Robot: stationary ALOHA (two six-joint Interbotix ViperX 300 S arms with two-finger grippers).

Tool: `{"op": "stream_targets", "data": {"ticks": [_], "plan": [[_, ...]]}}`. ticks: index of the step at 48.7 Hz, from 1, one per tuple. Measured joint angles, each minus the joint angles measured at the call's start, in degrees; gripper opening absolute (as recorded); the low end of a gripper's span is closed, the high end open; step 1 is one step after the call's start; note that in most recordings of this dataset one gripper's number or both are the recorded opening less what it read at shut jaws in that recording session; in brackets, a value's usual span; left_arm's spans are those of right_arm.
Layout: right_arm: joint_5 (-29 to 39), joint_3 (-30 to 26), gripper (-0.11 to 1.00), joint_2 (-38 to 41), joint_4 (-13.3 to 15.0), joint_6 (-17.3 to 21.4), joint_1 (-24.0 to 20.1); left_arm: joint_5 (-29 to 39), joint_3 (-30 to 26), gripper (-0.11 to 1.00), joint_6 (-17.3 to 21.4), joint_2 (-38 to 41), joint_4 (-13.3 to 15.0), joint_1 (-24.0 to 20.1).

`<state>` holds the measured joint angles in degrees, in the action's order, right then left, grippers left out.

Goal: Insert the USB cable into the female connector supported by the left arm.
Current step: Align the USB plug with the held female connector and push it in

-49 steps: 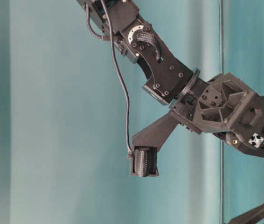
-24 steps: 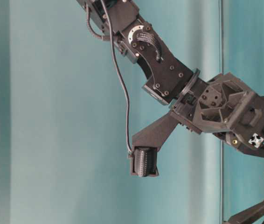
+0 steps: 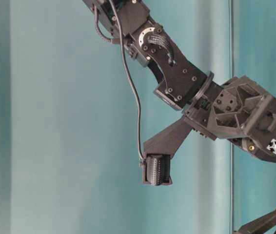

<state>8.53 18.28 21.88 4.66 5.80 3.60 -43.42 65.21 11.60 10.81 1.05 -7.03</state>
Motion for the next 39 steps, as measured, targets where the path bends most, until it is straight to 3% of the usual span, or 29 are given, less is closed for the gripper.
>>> {"op": "stream_targets", "data": {"ticks": [39], "plan": [[0.1,-0.6,0.21,0.3,0.0,0.3,-0.7,0.0,-0.1,0.76,0.1,0.0,0.0,0.1]]}}
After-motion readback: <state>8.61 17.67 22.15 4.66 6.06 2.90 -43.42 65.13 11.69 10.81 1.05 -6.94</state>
